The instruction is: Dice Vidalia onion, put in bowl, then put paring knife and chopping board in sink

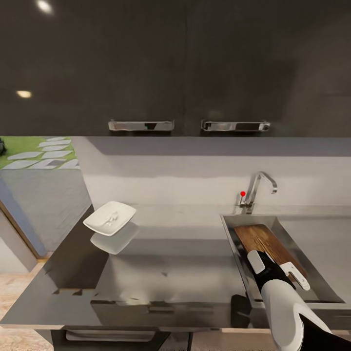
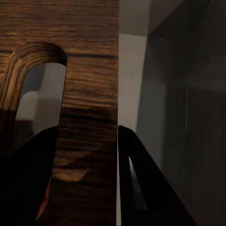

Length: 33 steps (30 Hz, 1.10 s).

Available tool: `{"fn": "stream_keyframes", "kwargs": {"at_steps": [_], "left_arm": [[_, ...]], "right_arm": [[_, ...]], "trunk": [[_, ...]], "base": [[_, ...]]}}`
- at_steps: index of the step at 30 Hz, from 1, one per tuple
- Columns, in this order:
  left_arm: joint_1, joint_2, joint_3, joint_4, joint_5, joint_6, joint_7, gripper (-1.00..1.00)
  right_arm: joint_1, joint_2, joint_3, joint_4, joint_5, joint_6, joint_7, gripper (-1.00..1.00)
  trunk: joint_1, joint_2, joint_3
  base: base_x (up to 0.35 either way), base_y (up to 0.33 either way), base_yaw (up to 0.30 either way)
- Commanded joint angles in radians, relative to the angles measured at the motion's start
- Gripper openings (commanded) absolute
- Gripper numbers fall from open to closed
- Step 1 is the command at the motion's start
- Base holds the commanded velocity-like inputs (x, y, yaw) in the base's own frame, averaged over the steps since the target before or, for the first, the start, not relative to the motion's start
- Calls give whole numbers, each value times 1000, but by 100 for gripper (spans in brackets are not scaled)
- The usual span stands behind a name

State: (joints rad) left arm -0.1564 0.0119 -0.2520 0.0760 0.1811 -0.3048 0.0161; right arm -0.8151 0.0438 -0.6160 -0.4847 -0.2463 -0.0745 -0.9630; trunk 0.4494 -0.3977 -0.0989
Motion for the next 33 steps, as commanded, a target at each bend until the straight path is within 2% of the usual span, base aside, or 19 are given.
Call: {"fn": "stream_keyframes", "kwargs": {"at_steps": [1, 33], "left_arm": [[-2, -1, -9, 4, 8, -6, 1, 100], [-2, 0, -8, 4, 8, -5, 1, 100]], "right_arm": [[-1, 1, -2, -1, -5, -8, 1, -100], [-1, 1, -3, -1, -5, -8, 4, -100]], "trunk": [[1, -2, -4], [1, -2, -55]], "base": [[0, 0, 0], [0, 0, 0]]}}
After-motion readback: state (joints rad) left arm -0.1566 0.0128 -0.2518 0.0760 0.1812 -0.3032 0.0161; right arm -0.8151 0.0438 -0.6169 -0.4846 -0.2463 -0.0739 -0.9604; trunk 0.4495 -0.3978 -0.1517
